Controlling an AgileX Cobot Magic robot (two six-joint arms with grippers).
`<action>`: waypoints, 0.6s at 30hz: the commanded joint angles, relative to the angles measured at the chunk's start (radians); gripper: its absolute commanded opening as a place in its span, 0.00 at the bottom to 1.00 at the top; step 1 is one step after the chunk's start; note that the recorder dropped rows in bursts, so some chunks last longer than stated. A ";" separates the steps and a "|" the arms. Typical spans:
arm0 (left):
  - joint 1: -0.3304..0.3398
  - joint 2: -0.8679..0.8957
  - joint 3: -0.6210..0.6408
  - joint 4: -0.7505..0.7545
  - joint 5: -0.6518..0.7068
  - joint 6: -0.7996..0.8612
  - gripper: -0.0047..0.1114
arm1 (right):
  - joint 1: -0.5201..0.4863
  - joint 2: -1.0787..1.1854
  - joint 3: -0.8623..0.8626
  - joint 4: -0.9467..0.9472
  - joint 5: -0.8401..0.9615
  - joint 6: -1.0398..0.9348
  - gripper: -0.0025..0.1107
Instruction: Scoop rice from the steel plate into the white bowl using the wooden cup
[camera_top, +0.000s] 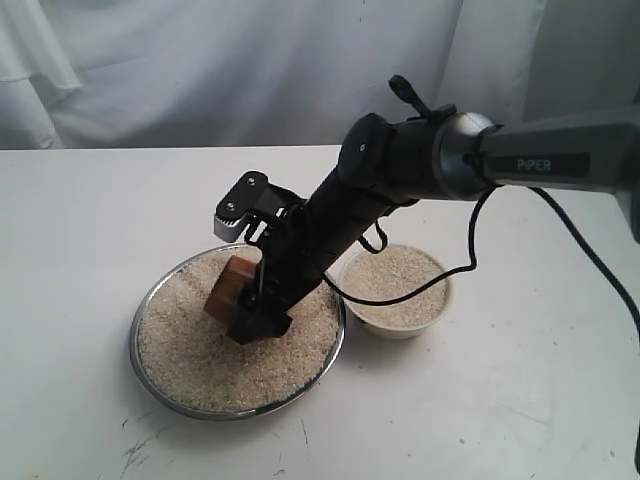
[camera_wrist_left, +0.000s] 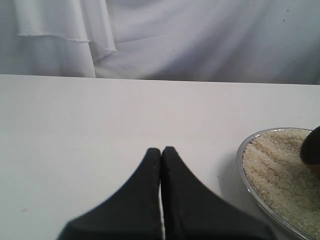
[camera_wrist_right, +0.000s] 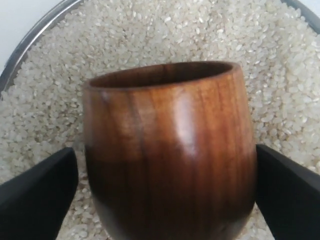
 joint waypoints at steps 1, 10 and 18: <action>-0.002 -0.005 0.005 -0.001 -0.006 -0.001 0.04 | 0.008 0.007 0.002 0.009 -0.023 0.001 0.76; -0.002 -0.005 0.005 -0.001 -0.006 -0.001 0.04 | 0.018 0.011 0.002 -0.014 -0.100 0.026 0.70; -0.002 -0.005 0.005 -0.001 -0.006 0.001 0.04 | 0.018 0.023 0.002 -0.028 -0.113 0.048 0.68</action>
